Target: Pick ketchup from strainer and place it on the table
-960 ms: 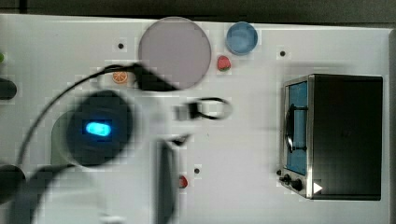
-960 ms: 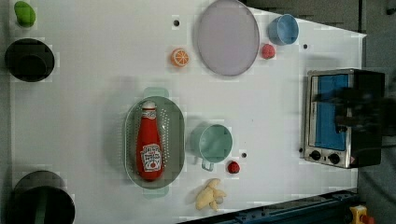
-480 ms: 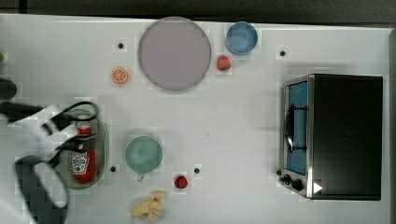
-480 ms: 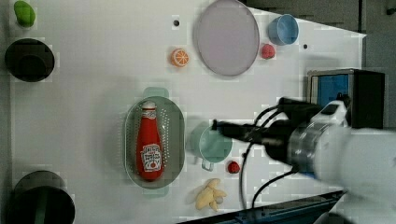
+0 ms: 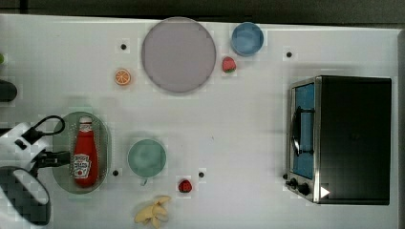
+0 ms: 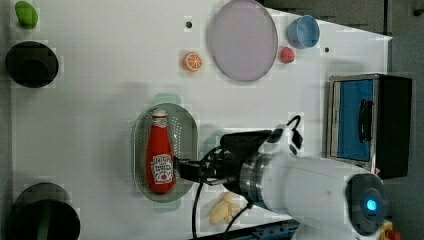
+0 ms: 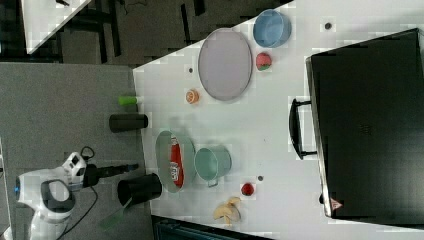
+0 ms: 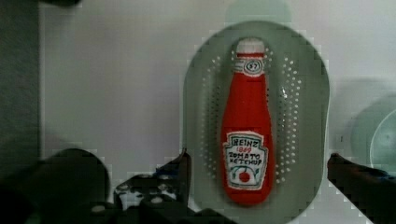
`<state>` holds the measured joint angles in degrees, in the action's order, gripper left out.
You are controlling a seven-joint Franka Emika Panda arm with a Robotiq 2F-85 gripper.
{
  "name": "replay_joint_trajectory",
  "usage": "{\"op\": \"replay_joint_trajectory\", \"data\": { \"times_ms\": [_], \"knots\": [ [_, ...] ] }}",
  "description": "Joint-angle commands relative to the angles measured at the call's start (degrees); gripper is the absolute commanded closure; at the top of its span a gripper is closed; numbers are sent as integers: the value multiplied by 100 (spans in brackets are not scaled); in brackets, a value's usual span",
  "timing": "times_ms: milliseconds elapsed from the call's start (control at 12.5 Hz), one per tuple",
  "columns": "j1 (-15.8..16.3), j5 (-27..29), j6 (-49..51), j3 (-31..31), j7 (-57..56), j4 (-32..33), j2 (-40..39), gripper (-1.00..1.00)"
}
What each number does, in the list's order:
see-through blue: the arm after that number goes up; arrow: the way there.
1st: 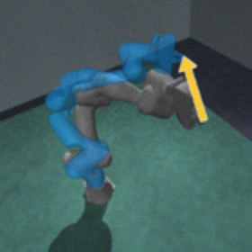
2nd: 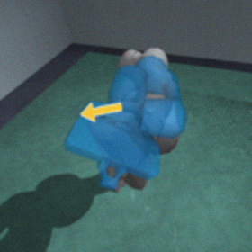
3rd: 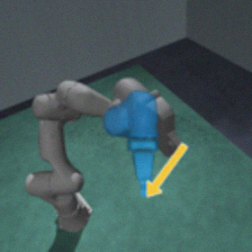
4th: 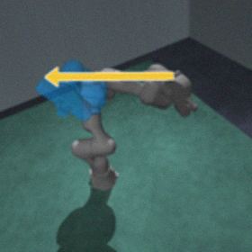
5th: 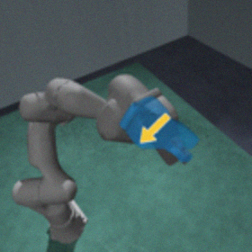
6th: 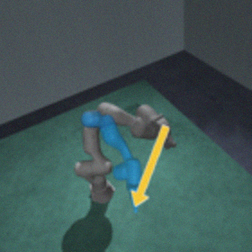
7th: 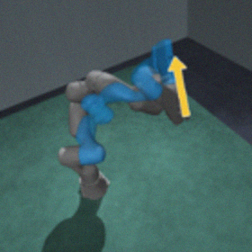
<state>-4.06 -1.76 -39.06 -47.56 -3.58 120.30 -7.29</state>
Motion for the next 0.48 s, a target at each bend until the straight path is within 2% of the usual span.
{"op": "replay_joint_trajectory", "data": {
  "times_ms": [80, 480],
  "knots": [
    [-93, -410, -400, 64, 524, 349, -415, -100],
    [-35, -1195, -1241, 100, 1125, 540, -1509, -100]
  ]
}}
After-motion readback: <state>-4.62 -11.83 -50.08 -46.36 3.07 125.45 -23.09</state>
